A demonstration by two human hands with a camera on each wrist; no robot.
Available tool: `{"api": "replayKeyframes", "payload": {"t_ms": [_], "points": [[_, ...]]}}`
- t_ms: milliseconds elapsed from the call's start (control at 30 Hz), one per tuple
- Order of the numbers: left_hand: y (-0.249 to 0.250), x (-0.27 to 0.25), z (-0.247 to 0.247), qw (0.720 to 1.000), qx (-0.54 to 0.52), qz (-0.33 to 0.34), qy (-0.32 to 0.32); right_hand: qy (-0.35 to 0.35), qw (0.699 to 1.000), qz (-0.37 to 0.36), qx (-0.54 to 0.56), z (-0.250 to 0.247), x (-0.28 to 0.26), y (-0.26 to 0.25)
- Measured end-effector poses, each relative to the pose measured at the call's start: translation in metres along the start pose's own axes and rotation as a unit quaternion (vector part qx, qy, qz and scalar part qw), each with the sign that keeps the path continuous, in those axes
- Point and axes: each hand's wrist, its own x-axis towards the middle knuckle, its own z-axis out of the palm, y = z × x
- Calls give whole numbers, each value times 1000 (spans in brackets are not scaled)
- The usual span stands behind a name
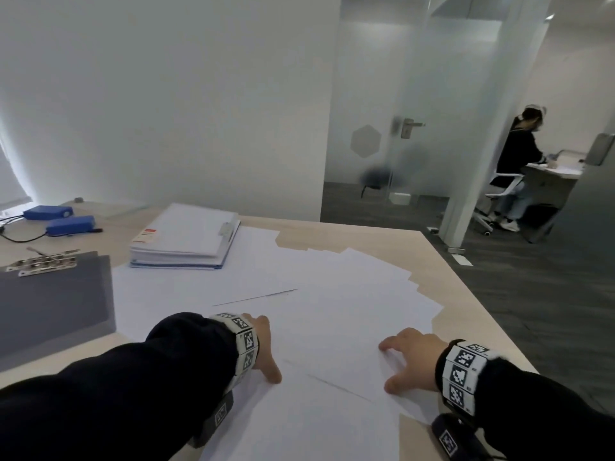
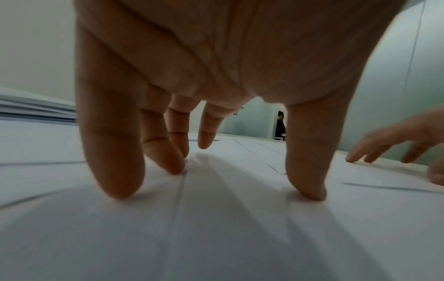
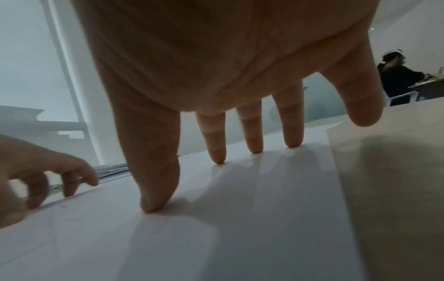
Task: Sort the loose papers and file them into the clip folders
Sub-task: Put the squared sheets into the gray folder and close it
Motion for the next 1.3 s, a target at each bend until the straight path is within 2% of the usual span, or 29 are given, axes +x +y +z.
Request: {"api": "replayKeyframes", "payload": {"t_ms": [333, 500, 800, 1000, 1133, 1300], "points": [[-4, -2, 1, 997, -75, -27, 7, 16, 997, -52, 46, 16, -23, -5], [-7, 9, -1, 990, -138, -30, -25, 23, 996, -71, 39, 23, -27, -9], [11, 16, 1, 990, -138, -6, -7, 26, 996, -71, 54, 25, -31, -13], [14, 22, -2, 964, -265, -28, -13, 31, 995, -82, 41, 26, -30, -14], [13, 23, 0, 958, -282, -12, -54, 33, 996, -75, 46, 25, -30, -12], [15, 23, 0, 950, -307, 0, -50, 28, 996, -81, 35, 29, -31, -21]]}}
